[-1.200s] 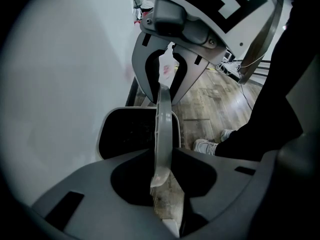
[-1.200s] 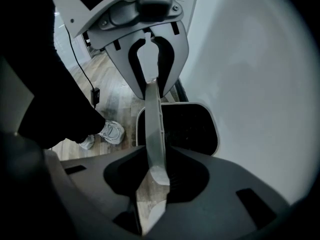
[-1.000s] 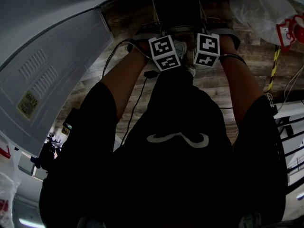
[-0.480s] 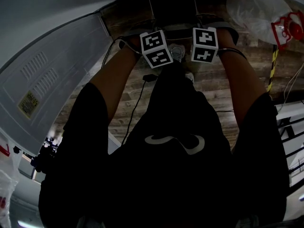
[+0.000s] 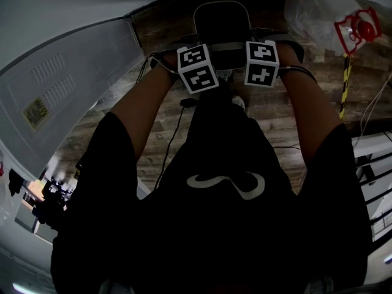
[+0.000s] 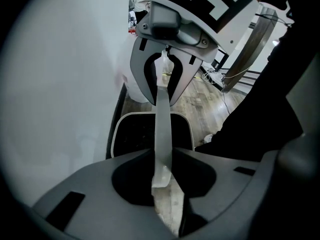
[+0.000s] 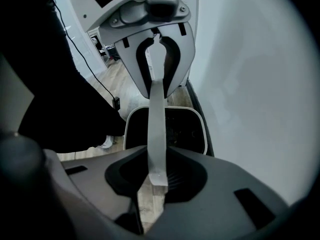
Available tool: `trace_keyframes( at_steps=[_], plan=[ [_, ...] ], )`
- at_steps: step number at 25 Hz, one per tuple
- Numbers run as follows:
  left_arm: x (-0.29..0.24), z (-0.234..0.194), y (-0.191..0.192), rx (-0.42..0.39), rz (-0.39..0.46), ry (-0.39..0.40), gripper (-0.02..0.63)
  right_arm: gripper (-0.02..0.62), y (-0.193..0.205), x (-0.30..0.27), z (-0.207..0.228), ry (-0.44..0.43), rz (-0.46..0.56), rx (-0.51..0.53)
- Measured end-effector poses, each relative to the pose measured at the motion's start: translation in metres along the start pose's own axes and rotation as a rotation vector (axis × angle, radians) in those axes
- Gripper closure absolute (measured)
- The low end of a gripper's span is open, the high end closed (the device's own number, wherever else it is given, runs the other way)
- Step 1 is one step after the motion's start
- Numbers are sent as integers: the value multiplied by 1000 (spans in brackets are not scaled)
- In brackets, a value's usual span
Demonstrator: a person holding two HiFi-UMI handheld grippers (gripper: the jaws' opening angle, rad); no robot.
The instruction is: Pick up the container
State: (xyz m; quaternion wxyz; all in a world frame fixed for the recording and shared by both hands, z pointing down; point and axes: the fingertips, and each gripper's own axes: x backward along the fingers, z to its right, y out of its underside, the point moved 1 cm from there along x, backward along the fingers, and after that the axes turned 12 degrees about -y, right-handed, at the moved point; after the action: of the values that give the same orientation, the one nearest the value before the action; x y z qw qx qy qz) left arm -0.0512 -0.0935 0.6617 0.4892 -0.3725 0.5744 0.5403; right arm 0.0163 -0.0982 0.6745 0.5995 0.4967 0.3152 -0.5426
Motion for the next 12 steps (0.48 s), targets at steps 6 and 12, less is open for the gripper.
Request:
trace_keyframes(
  at_steps=[6, 12],
  plan=[
    [50, 31, -15, -35, -7, 8, 514, 512, -11, 37, -51, -22, 17, -30],
    [133, 58, -45, -56, 11, -7, 514, 512, -23, 108, -108, -19, 31, -38]
  ],
)
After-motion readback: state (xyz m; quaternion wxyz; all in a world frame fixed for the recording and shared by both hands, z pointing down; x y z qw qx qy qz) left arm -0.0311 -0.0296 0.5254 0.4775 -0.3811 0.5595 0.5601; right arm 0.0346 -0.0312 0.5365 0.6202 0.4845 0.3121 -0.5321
